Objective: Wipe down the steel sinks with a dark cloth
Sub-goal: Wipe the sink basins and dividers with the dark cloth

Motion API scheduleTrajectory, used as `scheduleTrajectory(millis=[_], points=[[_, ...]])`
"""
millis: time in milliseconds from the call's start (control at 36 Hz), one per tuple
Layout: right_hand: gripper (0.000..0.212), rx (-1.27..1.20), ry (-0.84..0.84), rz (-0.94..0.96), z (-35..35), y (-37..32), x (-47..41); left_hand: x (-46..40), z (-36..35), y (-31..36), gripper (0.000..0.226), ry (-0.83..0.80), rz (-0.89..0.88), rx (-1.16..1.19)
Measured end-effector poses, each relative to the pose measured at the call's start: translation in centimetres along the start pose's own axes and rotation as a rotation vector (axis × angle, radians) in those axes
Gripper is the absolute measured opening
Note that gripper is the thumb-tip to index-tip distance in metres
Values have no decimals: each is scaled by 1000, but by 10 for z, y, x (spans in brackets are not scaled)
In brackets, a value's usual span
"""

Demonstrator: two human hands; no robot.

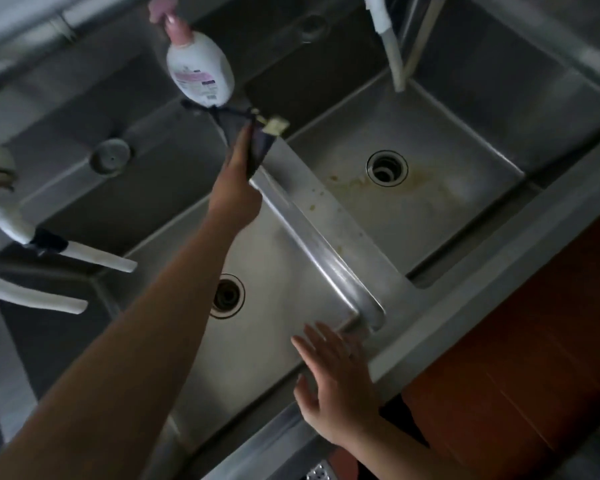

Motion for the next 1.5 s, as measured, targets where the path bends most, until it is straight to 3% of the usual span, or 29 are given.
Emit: scheduleTrajectory(millis=[83, 167, 278, 444, 667, 778, 944, 1250, 1417, 1500], points=[[56, -245, 51, 7, 32, 20, 3, -50, -34, 37, 89, -188, -97, -452], [53, -256, 179, 40, 86, 52, 6, -61, -78, 23, 73, -344, 110, -719], [57, -110, 232, -47, 150, 116, 3, -36, -103, 30, 74, -297, 166, -728], [65, 94, 89, -247, 188, 190, -24, 68, -185, 60, 95, -440, 78, -729], [58, -156, 89, -150, 178, 164, -34, 168, -255, 80, 95, -599, -111, -652], [63, -177, 22, -178, 165, 158, -31, 153, -222, 86, 66, -448, -260, -731], [66, -160, 4, -135, 163, 144, -39, 68, -155, 44, 88, -344, -60, -692], [66, 150, 19, -35, 157, 75, -107, -14, -78, -2, 97, -110, 34, -195], [69, 263, 44, -51, 149, 59, -159, -11, -74, -11, 98, 41, -48, -10], [66, 331, 48, -63, 130, 57, -165, 1, -86, -16, 98, 92, -82, 210]])
Point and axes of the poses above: each hand's wrist, its own x-axis away from the middle knuckle, its own z-axis out of the back of the hand, y = z × x, the point moved 10 cm from there along -x, towards the middle knuckle, and after that the axes turned 12 degrees about -y, right-handed, at the moved point
